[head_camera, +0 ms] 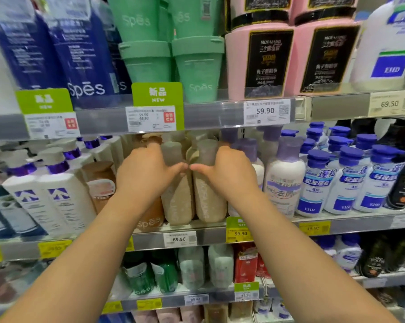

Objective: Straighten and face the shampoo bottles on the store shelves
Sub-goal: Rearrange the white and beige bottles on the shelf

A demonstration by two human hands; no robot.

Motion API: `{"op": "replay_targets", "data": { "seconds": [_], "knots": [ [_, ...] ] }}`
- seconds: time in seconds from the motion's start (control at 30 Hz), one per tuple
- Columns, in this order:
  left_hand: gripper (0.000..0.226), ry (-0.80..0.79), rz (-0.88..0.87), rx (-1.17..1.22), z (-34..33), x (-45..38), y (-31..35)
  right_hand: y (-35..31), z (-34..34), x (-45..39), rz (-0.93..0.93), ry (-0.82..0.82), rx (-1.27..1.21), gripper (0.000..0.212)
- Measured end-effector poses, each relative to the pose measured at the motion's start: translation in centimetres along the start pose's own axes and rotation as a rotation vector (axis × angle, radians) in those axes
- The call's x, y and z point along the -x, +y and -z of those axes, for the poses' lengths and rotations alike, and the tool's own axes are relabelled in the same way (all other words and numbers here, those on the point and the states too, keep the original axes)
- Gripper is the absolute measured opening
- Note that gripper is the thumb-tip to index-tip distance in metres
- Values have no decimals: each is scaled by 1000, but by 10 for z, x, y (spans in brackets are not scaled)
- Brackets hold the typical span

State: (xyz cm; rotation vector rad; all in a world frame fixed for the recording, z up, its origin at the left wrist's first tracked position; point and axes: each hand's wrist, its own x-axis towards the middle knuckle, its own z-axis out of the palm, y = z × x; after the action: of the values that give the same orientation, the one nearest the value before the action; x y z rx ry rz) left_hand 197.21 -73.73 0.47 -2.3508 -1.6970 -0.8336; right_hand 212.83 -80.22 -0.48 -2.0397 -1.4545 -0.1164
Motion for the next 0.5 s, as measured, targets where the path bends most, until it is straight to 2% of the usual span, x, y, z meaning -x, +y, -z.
{"op": "replay_targets", "data": {
  "seconds": [0.17, 0.3, 0.5],
  "knots": [
    [59, -278, -47, 62, -2, -8, 0, 0, 0, -6, -41, -20, 21, 64],
    [59, -283, -118, 62, -3, -13, -3, 3, 7, -10, -56, -107, -25, 48],
    [54, -297, -272, 138, 3, -20, -12, 6, 13, -13, -12, -188, -59, 49]
  ]
}}
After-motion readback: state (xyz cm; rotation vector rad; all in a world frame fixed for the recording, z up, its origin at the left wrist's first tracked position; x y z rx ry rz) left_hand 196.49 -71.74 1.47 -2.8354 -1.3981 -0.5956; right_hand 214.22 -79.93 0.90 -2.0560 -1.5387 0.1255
